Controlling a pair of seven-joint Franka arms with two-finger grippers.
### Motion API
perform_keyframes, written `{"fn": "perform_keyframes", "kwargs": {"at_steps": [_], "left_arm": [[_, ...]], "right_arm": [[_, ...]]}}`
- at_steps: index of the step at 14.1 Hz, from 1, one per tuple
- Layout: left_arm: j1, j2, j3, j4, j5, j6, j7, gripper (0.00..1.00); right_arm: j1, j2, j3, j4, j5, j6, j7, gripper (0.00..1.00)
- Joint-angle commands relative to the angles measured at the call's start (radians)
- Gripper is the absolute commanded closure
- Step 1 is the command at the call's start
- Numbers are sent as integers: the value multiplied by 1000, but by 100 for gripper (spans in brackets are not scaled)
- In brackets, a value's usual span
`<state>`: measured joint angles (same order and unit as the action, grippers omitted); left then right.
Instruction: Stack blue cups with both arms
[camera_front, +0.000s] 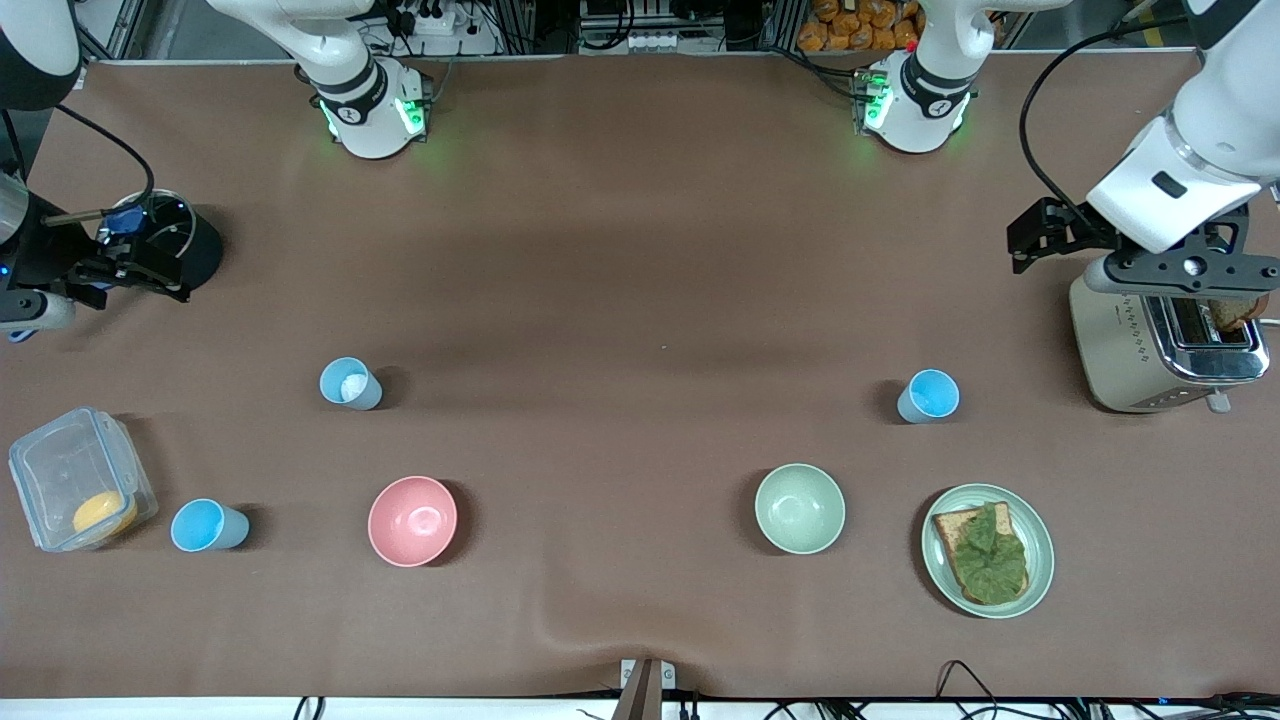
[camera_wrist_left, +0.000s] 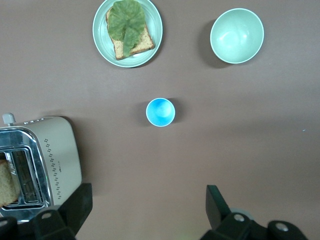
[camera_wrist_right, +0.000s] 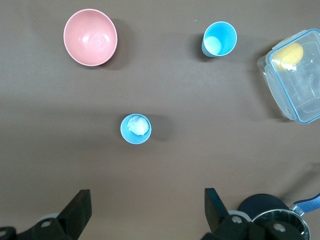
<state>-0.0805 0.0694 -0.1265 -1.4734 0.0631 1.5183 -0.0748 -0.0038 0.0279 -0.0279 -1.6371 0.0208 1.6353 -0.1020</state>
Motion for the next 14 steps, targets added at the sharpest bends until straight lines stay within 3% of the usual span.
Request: {"fn": "perform_keyframes", "kwargs": {"at_steps": [1,7,10,14], "left_arm": [[24,3,-4,2,1,-7,38,0],[24,6,-5,7,1,-7,35,0],[-21,15,-16,5,56,-7,27,0],[-10,43,-5,8,30,-7,56,0]], "right_arm": [[-7,-25,11,-18,-8,-5,5,0],[16,-10,13,-16,-9,-52,5,0],[67,24,13,-27,-9,-118,10,0],[180,96,11,-44,-19,-62,204,0]]}}
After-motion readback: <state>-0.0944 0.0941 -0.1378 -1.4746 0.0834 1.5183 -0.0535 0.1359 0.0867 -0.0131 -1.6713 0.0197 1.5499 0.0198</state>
